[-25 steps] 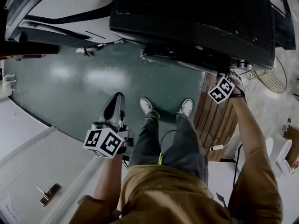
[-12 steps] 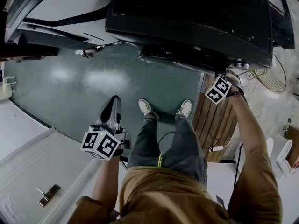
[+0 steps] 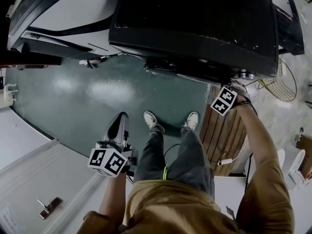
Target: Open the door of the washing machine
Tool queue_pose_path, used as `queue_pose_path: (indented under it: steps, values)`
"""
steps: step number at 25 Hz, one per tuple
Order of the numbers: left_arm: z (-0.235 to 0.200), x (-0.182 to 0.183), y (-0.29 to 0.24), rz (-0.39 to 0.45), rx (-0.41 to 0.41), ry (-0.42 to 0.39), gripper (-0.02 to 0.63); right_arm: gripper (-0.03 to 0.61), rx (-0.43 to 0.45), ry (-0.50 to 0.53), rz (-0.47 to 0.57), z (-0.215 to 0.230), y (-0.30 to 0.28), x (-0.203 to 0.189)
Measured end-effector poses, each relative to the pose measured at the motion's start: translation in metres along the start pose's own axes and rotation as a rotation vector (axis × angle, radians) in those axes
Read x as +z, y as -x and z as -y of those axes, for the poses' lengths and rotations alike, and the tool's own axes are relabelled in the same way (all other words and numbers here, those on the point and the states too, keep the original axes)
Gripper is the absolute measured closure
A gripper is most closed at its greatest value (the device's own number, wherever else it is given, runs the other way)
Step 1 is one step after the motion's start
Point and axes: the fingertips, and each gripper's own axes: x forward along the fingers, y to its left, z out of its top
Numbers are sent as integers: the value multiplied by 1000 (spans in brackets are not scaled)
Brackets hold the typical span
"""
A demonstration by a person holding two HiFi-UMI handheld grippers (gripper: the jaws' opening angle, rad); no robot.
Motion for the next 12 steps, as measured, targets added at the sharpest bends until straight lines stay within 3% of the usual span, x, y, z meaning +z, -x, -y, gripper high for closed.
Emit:
queue_pose_path:
  steps: [5, 12]
  values:
    - [-8, -1, -7, 9, 13, 23, 554, 468, -1, 39, -17, 1, -3, -1]
    - [23, -6, -11, 14, -55, -7, 554, 471, 14, 22, -21, -1, -1, 0]
